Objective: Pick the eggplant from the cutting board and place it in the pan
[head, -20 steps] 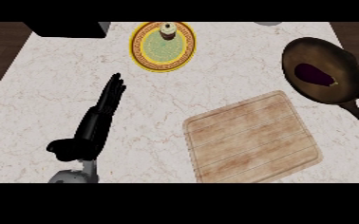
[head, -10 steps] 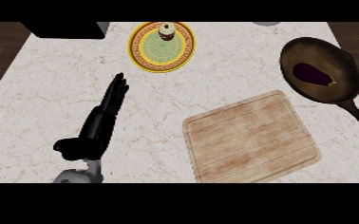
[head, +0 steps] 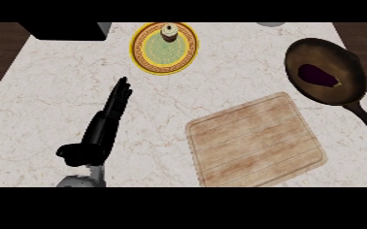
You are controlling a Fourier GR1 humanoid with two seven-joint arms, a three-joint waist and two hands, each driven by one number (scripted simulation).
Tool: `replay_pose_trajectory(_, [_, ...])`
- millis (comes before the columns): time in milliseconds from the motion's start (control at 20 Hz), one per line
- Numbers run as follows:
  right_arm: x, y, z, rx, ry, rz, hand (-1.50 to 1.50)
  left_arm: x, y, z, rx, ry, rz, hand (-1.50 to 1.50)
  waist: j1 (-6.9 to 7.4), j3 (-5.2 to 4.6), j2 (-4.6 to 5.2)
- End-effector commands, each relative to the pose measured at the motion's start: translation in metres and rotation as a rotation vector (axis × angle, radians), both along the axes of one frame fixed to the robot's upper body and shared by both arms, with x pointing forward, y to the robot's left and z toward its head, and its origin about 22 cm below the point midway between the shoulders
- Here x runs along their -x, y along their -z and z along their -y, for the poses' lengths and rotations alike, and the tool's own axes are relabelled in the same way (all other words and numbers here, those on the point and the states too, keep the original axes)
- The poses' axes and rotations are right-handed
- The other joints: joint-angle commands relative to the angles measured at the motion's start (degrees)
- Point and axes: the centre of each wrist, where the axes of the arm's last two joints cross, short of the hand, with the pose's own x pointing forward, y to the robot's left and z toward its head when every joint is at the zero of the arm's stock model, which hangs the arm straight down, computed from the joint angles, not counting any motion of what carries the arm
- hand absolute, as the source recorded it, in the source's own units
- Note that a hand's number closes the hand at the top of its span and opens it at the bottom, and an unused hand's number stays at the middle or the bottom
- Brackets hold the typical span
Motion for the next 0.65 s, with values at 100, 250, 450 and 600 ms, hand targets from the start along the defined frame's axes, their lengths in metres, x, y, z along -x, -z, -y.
replay_pose_trajectory(100, [0.019,-0.001,0.014,0.014,-0.015,0.012,-1.5,0.007,0.002,-0.006,-0.009,0.012,0.014,0.0,-0.16,-0.03,-0.1])
replay_pose_trajectory(250, [0.01,0.007,0.002,0.027,-0.022,0.023,-1.5,-0.006,0.0,-0.014,-0.007,-0.008,-0.013,0.0,-0.1,-0.01,0.0])
replay_pose_trajectory(450, [-0.002,0.012,-0.01,0.064,-0.001,0.038,-1.5,-0.004,0.017,-0.004,-0.012,-0.007,0.005,0.0,-0.04,0.0,0.11])
replay_pose_trajectory(600, [0.008,0.01,-0.001,0.146,0.01,0.042,-1.5,0.004,0.001,-0.016,0.015,-0.011,-0.009,0.0,0.36,0.06,0.11])
